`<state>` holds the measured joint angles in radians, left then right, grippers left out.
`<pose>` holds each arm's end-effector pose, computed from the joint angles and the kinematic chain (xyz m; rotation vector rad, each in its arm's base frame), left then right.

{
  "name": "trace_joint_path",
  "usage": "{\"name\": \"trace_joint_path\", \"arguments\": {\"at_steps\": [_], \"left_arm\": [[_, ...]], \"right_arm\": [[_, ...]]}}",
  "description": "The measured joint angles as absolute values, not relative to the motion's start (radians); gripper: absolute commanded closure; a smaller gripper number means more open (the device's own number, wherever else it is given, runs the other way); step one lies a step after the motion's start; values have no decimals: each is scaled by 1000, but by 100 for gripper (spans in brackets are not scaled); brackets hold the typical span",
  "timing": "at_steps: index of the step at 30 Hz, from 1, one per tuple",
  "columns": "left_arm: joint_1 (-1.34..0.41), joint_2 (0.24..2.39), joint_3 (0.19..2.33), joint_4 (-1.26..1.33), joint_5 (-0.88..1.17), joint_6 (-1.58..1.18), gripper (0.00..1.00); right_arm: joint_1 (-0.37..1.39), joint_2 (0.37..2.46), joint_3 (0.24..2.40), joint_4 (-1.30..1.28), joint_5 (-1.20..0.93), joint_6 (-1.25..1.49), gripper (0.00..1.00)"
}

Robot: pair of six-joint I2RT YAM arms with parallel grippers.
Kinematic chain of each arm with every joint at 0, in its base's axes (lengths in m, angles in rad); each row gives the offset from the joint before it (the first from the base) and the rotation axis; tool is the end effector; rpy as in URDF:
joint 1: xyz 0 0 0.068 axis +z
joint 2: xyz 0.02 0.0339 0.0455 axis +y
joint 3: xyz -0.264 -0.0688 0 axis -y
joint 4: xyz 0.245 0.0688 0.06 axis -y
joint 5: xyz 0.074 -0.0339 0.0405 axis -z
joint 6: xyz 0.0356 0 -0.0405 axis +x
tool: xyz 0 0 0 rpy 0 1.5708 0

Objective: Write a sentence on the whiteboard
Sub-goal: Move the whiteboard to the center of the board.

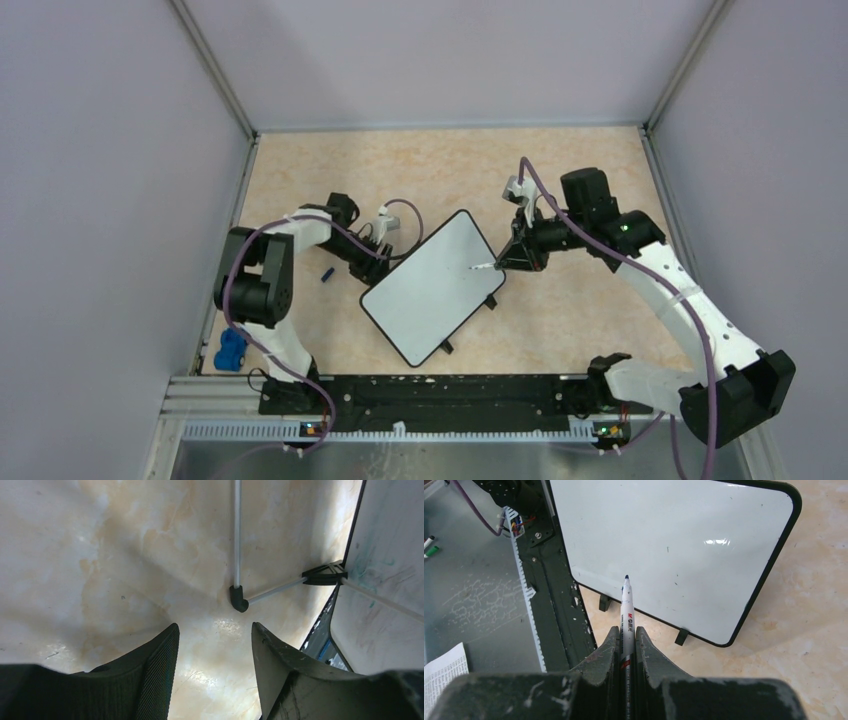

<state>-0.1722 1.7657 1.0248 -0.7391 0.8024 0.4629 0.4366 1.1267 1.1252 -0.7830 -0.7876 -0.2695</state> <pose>0.2925 -0.0769 0.1531 0.8997 2.5695 -1.1246 0.1903 0.1167 0.3415 -1.1361 1.9673 1.0044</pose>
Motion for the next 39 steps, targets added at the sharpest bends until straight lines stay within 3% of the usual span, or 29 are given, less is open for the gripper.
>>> {"name": "trace_joint_path", "arguments": {"at_steps": [19,24,33,39], "left_arm": [[-196,1846,1098,-970,874,692,53],[-239,1861,1104,-972,884,693,65],[-274,1879,1111,-917,892,650,66],[-191,1854,1132,-867,870,562,60]], "right_arm": [[437,1127,1125,-789,-773,-269,100],[437,1127,1125,-789,-772,-269,100],[437,1127,1125,-791,-767,-269,100],[437,1127,1125,-792,-763,-268,100]]}}
